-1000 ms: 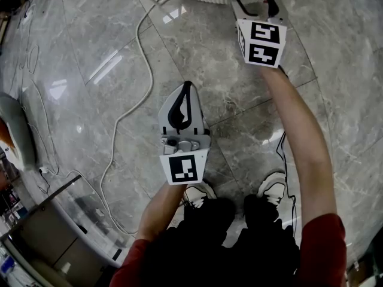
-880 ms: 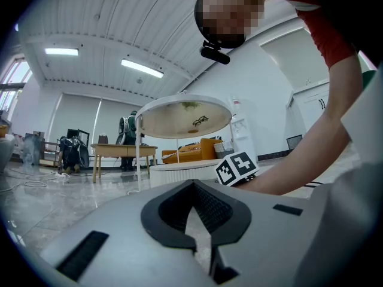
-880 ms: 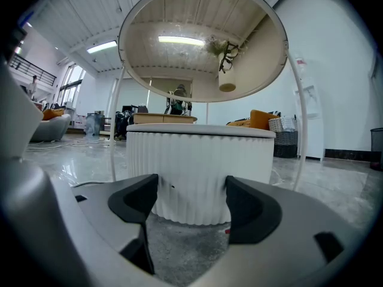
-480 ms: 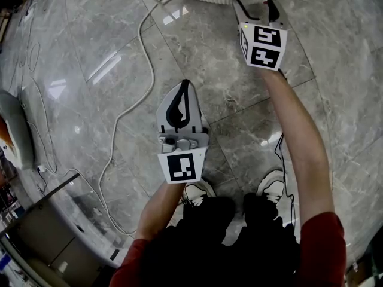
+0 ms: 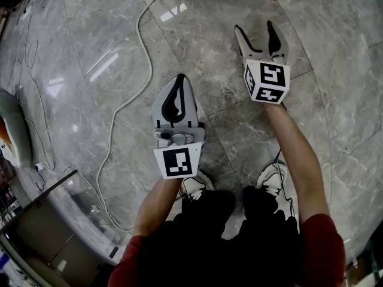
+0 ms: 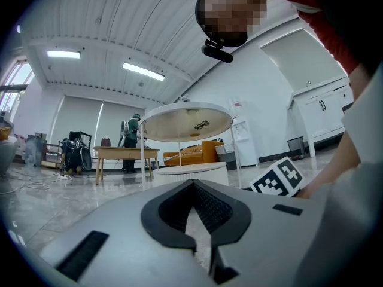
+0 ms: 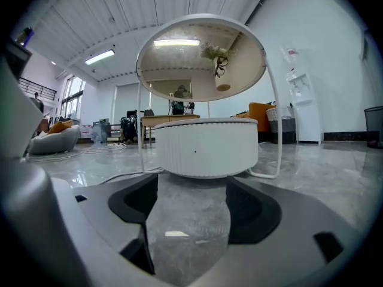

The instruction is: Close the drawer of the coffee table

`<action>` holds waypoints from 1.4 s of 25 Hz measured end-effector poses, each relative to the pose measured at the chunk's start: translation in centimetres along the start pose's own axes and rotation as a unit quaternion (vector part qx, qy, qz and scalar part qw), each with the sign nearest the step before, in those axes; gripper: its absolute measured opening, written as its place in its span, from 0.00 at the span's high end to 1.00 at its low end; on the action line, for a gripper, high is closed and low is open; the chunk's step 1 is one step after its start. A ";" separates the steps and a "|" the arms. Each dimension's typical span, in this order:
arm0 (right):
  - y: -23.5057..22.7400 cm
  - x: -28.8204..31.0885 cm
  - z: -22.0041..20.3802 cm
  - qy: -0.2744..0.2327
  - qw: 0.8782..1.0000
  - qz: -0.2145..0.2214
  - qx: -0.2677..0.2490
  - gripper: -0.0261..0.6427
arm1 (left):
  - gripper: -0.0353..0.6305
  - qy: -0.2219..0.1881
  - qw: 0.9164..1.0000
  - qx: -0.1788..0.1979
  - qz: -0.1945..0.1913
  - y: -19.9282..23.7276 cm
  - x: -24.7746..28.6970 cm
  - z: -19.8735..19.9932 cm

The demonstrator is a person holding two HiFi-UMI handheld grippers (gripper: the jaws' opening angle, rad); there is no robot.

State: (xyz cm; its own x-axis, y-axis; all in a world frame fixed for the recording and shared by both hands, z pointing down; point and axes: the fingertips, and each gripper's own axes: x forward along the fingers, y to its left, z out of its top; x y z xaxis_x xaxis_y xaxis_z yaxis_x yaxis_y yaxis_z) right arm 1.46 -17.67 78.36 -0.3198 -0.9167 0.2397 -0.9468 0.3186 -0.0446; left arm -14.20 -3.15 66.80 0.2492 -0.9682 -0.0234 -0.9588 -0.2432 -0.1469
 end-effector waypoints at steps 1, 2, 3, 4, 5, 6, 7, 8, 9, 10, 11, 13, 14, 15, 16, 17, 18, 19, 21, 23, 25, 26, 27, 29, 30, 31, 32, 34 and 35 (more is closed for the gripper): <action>0.2 -1.0 -0.3 0.000 1.000 0.001 0.004 0.46 | 0.93 0.000 1.000 0.000 0.000 0.0 -0.1 0.0; 0.3 -2.0 -0.5 0.001 1.000 0.002 0.006 0.46 | 0.93 0.001 1.000 0.000 0.000 0.0 -0.2 0.0; 0.6 -3.1 -0.7 0.000 1.000 0.004 0.007 0.45 | 0.93 0.003 1.000 0.000 0.000 0.0 -0.4 0.0; 0.8 -4.1 -0.9 0.000 1.000 0.007 0.006 0.46 | 0.93 0.004 1.000 0.000 -0.001 -0.1 -0.5 0.0; 1.0 -5.3 -0.9 -0.001 1.000 0.009 0.004 0.45 | 0.93 0.004 1.000 0.000 -0.001 -0.2 -0.7 0.0; 1.0 -6.4 -1.0 -0.003 1.000 0.011 -0.001 0.46 | 0.93 0.004 1.000 0.000 -0.002 -0.2 -0.8 0.1; 1.0 -7.5 -1.0 -0.005 1.000 0.012 -0.005 0.46 | 0.93 0.004 1.000 0.000 -0.003 -0.3 -0.9 0.1; 1.0 -8.7 -1.0 -0.006 1.000 0.013 -0.009 0.45 | 0.93 0.005 1.000 0.000 -0.003 -0.4 -1.0 0.1; 1.0 -9.7 -1.1 -0.008 1.000 0.013 -0.012 0.45 | 0.93 0.005 1.000 0.000 -0.003 -0.4 -1.1 0.1; 1.0 -10.7 -1.2 -0.009 1.000 0.013 -0.015 0.45 | 0.93 0.006 1.000 0.000 -0.002 -0.4 -1.2 -0.1; 1.0 -11.6 -1.1 -0.010 1.000 0.014 -0.019 0.46 | 0.93 0.007 1.000 -0.001 -0.002 -0.4 -1.3 -0.2; 1.2 -13.3 -1.1 -0.011 0.999 0.016 -0.029 0.46 | 0.93 0.010 1.000 -0.003 -0.002 -0.6 -1.5 -0.6; 1.3 -14.0 -1.0 -0.012 0.999 0.017 -0.034 0.45 | 0.93 0.012 1.000 -0.003 -0.002 -0.7 -1.6 -0.7; 1.3 -14.6 -1.0 -0.014 0.999 0.017 -0.037 0.45 | 0.93 0.013 1.000 -0.003 -0.003 -0.9 -1.7 -0.8; 1.4 -15.0 -1.0 -0.016 0.999 0.016 -0.039 0.46 | 0.93 0.014 1.000 -0.003 -0.005 -1.0 -1.7 -0.9; 1.3 -15.3 -0.9 -0.018 0.999 0.014 -0.038 0.46 | 0.93 0.015 1.000 -0.003 -0.006 -1.2 -1.8 -1.0; 1.3 -15.5 -0.8 -0.021 0.999 0.011 -0.034 0.46 | 0.93 0.016 1.000 -0.003 -0.008 -1.4 -1.8 -1.0; 1.2 -15.5 -0.7 -0.023 0.999 0.010 -0.029 0.46 | 0.93 0.016 1.000 -0.002 -0.009 -1.5 -1.8 -1.1; 1.2 -15.5 -0.5 -0.027 0.999 0.009 -0.023 0.46 | 0.93 0.016 1.000 -0.001 -0.011 -1.6 -1.8 -1.0; 1.2 -15.5 -0.1 -0.034 0.999 0.009 -0.024 0.46 | 0.93 0.015 1.000 0.000 -0.012 -1.6 -1.7 -0.9; 1.0 -15.6 0.4 -0.042 0.999 0.006 -0.022 0.51 | 0.93 0.014 1.000 0.001 -0.012 -1.5 -1.8 -0.8; 0.8 -15.6 0.6 -0.047 0.999 0.004 -0.019 0.60 | 0.93 0.015 1.000 0.002 -0.011 -1.4 -1.8 -0.8; 0.7 -15.7 0.8 -0.050 0.999 0.003 -0.017 0.67 | 0.93 0.014 1.000 0.002 -0.009 -1.2 -1.8 -0.8; 0.7 -15.7 1.3 -0.056 0.998 0.004 -0.016 0.79 | 0.93 0.013 1.000 0.001 -0.006 -1.0 -1.8 -0.8; 0.7 -15.7 1.5 -0.058 0.998 0.006 -0.015 0.85 | 0.93 0.013 1.000 0.000 -0.005 -0.8 -1.8 -0.9; 0.7 -15.8 1.7 -0.060 0.998 0.008 -0.014 0.90 | 0.93 0.014 1.000 -0.001 -0.003 -0.7 -1.8 -0.9; 0.8 -15.8 2.0 -0.062 0.998 0.009 -0.013 0.91 | 0.93 0.016 1.000 -0.002 0.000 -0.5 -1.8 -0.8; 0.8 -15.8 2.6 -0.065 0.998 0.010 -0.011 0.93 | 0.93 0.018 1.000 -0.001 0.004 0.0 -1.8 -0.4; 0.8 -15.8 3.0 -0.066 0.998 0.008 -0.009 0.93 | 0.93 0.018 1.000 0.000 0.006 0.3 -1.7 0.0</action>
State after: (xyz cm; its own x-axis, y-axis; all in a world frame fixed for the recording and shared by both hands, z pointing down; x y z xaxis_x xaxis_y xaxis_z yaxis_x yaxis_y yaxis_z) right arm 5.65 -3.65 71.58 -0.3378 -0.9349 0.1093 -0.9412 0.3365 -0.0305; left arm -14.89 -1.54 66.77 0.2334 -0.9723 0.0100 -0.9615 -0.2323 -0.1470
